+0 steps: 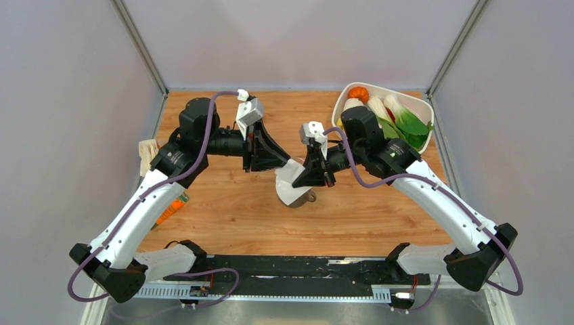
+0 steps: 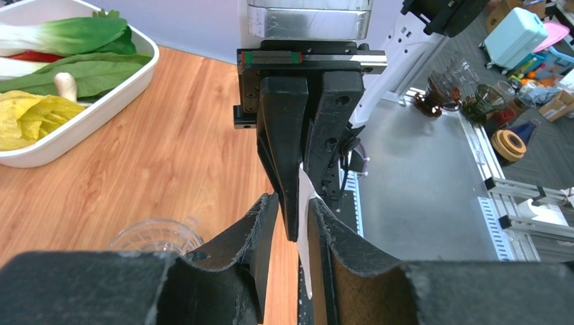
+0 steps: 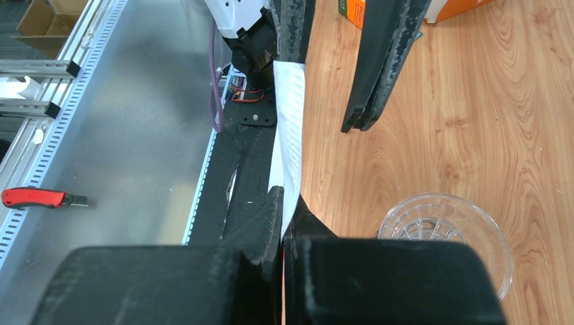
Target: Place the coffee filter in the dripper
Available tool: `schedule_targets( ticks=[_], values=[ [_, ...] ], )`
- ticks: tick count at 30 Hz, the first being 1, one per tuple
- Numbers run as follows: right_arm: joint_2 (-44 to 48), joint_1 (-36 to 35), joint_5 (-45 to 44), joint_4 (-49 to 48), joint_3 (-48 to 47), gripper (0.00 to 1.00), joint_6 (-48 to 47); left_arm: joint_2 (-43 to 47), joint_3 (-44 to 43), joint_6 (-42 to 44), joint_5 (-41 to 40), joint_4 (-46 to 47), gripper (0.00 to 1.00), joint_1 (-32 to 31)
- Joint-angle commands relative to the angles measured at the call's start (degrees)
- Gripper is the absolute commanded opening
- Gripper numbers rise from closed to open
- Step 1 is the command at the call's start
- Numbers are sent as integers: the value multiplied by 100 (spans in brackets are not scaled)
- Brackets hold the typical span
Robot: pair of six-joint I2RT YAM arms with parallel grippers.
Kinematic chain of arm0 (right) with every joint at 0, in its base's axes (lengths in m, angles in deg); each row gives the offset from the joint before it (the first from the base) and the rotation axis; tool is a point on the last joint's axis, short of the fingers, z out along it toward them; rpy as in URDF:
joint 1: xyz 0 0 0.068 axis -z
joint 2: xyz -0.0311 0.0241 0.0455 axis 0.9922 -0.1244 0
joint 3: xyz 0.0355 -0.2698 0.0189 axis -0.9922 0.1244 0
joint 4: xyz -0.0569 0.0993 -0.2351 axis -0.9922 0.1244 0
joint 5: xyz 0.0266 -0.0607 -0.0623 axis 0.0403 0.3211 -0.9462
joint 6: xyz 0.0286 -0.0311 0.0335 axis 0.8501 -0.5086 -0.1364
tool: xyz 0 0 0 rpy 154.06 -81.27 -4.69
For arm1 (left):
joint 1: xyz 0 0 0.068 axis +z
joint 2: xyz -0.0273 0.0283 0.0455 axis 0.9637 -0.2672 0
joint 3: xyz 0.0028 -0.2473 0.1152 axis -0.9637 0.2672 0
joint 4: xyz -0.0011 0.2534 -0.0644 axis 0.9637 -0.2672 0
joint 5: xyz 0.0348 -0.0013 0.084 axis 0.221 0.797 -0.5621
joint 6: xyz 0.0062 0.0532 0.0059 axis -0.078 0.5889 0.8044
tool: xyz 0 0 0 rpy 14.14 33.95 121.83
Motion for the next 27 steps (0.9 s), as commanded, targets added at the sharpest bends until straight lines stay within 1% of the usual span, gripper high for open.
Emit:
schedule_targets(
  ticks=[1, 6, 11, 13, 18, 23, 27],
  values=[
    [52, -38, 139, -118, -126, 0, -99, 141, 141, -22, 95, 208, 33, -21],
    [97, -38, 96, -122, -179, 0, -112, 259, 344, 219, 40, -104, 34, -27],
    [143, -29, 55, -119, -133, 0, -125, 290, 366, 519, 64, -586, 40, -21],
    [150, -25, 23, -125, -147, 0, -124, 297, 430, 584, 112, -709, 41, -13],
    [152, 14, 35, -165, -195, 0, -100, 397, 719, 656, 141, -735, 41, -21],
    [191, 15, 195, -235, -166, 0, -41, 394, 827, 787, 80, -783, 40, -16],
    [220, 14, 436, -279, -94, 0, 34, 414, 844, 573, 80, -453, 35, -19]
  ],
)
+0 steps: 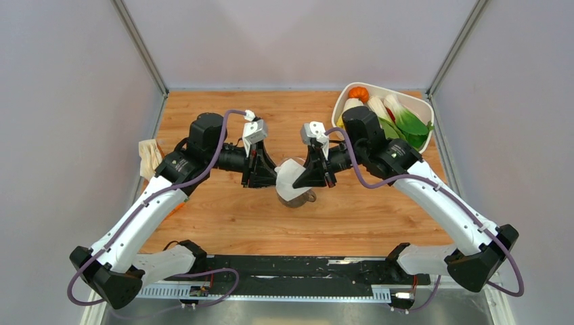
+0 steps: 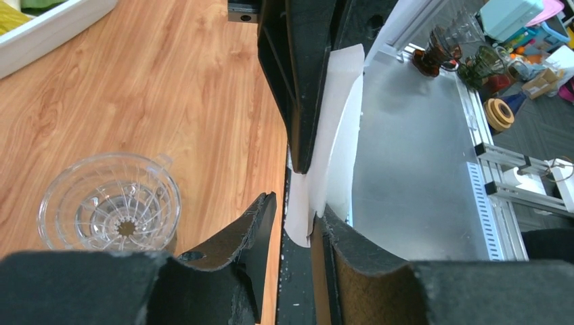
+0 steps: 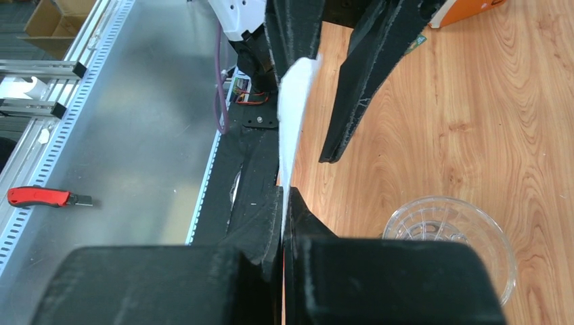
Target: Place the coffee filter in the dripper
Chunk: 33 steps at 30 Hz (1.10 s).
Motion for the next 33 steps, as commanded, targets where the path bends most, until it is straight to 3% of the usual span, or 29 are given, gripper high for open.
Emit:
schedule_targets(
  ticks=[1, 4, 5, 7, 11, 14, 20, 23, 26, 29, 33],
  values=[
    [191, 10, 431, -300, -69, 0, 52, 135, 16, -86, 67, 401, 31, -14],
    [198, 10, 404, -356, -70, 0, 130, 181, 76, -309, 204, 795, 20, -22],
    [200, 11, 395, -369, -91, 0, 142, 202, 107, -404, 295, 922, 10, -21],
    [200, 10, 384, -391, -131, 0, 169, 230, 159, -532, 399, 1086, 1, -14],
    [220, 19, 261, -409, -173, 10, 238, 282, 245, -718, 450, 1217, 0, -12],
    [237, 39, 114, -398, -193, 32, 344, 286, 282, -754, 491, 1194, 0, -12],
    [252, 110, -212, -364, -393, 40, 419, 225, 126, -498, 350, 745, 0, -12],
    [240, 167, -270, -304, -508, 41, 367, 141, -93, 88, 247, 91, 0, -13],
    [187, 182, -302, -230, -610, 34, 282, 7, -391, 645, 155, -502, 0, -12],
    [91, 177, -234, -215, -677, 1, 234, -74, -561, 869, 115, -731, 0, -12],
    [-40, 179, -91, -269, -789, 0, 296, -91, -657, 844, 77, -588, 2, -16]
  ],
)
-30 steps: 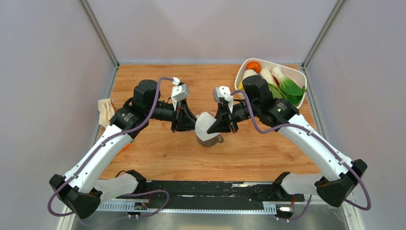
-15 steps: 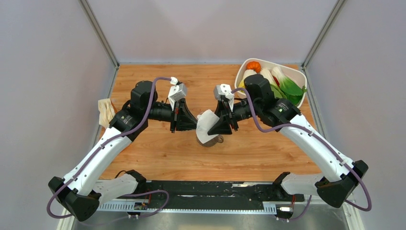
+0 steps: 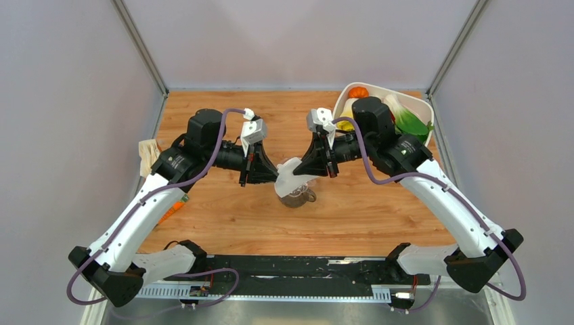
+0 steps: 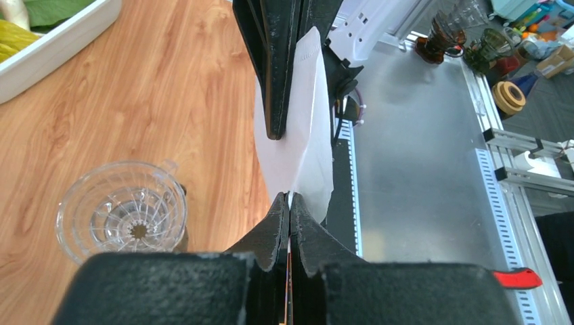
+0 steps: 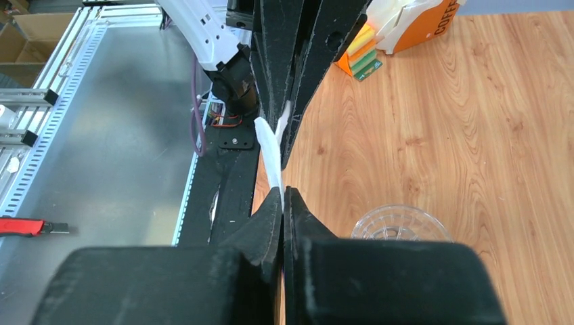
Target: Place the coffee filter in the dripper
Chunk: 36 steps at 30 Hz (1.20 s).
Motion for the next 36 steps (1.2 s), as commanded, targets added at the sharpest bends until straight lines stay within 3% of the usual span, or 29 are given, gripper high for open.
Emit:
schedule_targets(
  ticks=[1, 3, 6, 20, 28, 36],
  values=[
    [-93, 16, 191, -184, -311, 0, 16, 30, -207, 203, -23, 68, 12, -13],
    [-73, 43, 232, -263, -311, 0, 66, 103, -58, -8, -6, 381, 28, -11],
    [-26, 137, 379, -383, -295, 0, 195, 300, 300, -439, -125, 857, 38, -6],
    [111, 542, 764, -1368, -159, 0, 1409, 884, 1557, -1567, -515, 2590, 43, 25],
    [160, 701, 917, -1868, 37, 0, 1932, 1004, 1907, -1725, -693, 2767, 42, 29],
    [243, 680, 1233, -1865, 441, 0, 1899, 1028, 1542, -1635, -845, 2749, 39, 31]
  ],
)
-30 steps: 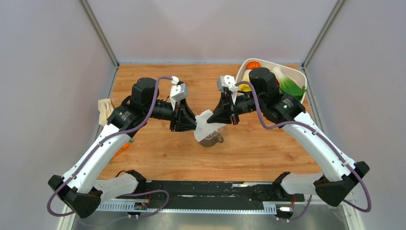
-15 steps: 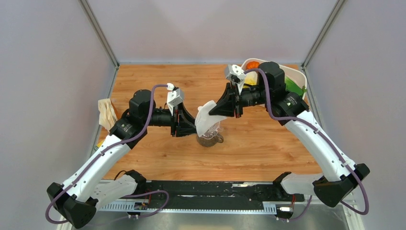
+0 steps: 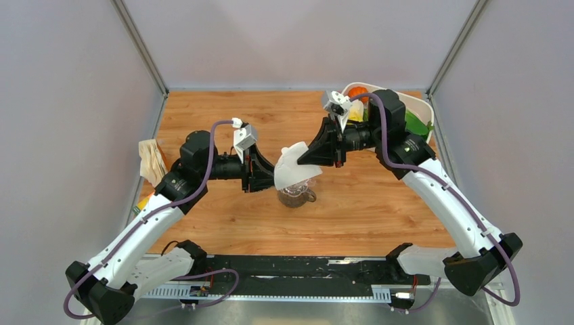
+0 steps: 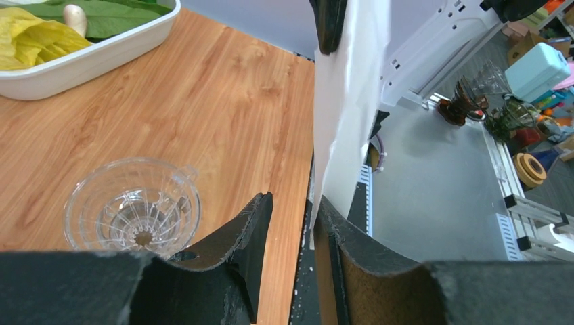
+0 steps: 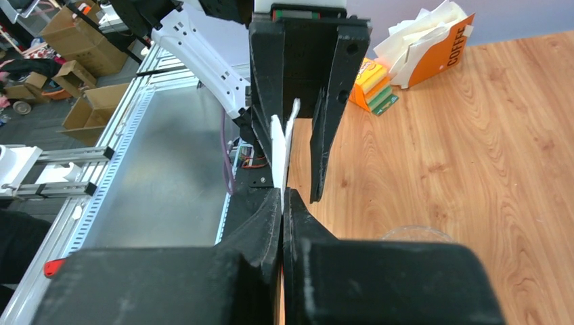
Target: Place the coffee filter in the dripper
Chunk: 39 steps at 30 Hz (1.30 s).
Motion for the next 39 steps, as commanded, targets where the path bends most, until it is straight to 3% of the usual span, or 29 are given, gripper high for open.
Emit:
schedule_targets(
  ticks=[1, 8, 22, 26, 36, 39],
  values=[
    [214, -11, 320, -266, 196, 0, 43, 52, -420, 115, -106, 155, 39, 19],
    [245, -120, 309, -275, 305, 0, -16, -136, -725, 363, 51, 41, 42, 18],
    [144, -316, 281, -324, 279, 0, -12, -471, -651, -522, 446, 898, 41, -42],
    [222, -317, 223, -307, 327, 0, -121, -393, -595, -535, 502, 766, 55, -38],
    [337, -308, 35, -255, 421, 0, -365, -3, -599, -7, -24, -11, 59, 105],
    [290, -311, 99, -256, 367, 0, -356, -121, -598, -37, 265, -3, 70, 107]
  ],
)
